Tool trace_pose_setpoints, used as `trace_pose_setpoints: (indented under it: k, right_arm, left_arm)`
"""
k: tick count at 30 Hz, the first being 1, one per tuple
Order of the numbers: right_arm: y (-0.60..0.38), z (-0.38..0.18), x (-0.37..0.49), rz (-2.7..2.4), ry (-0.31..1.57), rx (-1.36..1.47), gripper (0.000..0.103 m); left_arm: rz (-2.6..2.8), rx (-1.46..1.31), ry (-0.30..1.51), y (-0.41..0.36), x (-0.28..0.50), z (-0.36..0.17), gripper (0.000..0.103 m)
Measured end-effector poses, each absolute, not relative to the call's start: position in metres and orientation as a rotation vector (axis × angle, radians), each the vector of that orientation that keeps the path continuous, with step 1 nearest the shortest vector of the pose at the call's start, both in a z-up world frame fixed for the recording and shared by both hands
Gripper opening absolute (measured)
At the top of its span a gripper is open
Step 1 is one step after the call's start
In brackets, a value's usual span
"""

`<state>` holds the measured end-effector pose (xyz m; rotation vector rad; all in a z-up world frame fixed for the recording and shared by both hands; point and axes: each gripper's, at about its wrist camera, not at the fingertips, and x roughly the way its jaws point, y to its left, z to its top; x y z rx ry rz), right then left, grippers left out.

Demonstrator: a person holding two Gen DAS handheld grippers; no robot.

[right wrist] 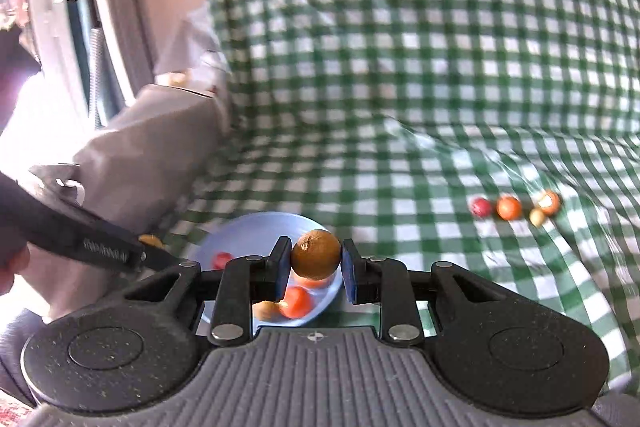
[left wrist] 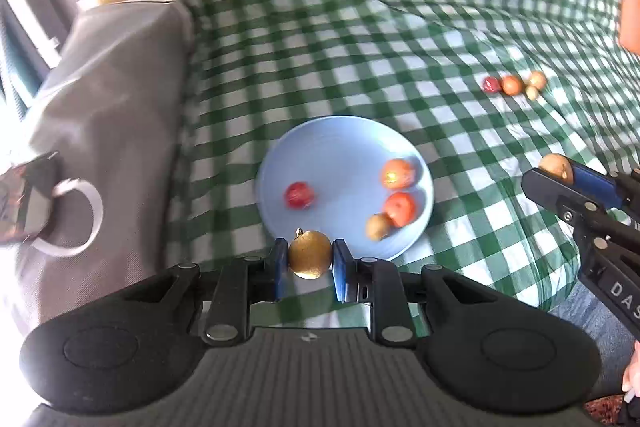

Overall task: Organize fruits
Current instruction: 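Carry both fruits over the blue plate and open both tools to release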

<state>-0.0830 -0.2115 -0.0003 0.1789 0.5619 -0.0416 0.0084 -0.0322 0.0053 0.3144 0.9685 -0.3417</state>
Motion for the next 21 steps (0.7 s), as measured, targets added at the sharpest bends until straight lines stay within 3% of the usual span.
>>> trace_pose_setpoints:
  k: [21]
  right_arm:
    - [-0.136,0.02,-0.105,0.08,0.593,0.053,0.028]
  left_arm:
    - [-0.308,0.181,0.925,0.025,-0.022,0.014,0.026]
